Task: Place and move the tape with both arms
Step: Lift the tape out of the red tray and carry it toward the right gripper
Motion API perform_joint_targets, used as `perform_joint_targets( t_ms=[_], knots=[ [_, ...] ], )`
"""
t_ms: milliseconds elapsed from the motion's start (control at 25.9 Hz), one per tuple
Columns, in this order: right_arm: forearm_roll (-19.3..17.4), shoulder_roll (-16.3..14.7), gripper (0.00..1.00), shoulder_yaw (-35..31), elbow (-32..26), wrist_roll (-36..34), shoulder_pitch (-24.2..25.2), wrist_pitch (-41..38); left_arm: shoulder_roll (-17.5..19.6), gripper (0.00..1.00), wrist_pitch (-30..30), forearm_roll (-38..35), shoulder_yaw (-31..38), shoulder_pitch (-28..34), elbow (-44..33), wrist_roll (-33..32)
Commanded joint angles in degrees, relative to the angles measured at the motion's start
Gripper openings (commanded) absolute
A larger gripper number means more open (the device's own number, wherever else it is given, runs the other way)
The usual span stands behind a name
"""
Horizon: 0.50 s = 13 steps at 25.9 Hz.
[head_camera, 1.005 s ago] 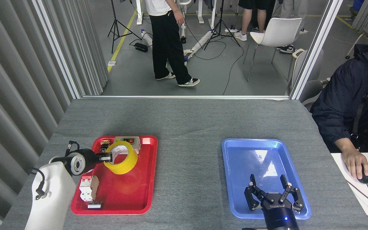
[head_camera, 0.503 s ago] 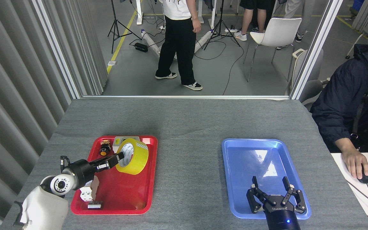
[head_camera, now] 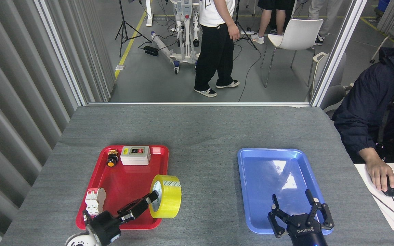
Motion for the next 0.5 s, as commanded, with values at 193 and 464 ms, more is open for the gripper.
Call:
perform_joint_targets(
  t_ms=[193,464],
  knots=[
    [-0.29,-11.71,1.0,10.76,1.2,-11.37,1.13,4.44,-6.97,0.0,0.77,-0.5,-0.28,-1.65,-3.13,-0.06],
    [-0.29,-17.16,1.0,13.75,1.9,-15.85,-1.5,4.27,-7.24,0.0,0.24,-0.5,-0.89,1.34,-4.28,-0.06]
  ],
)
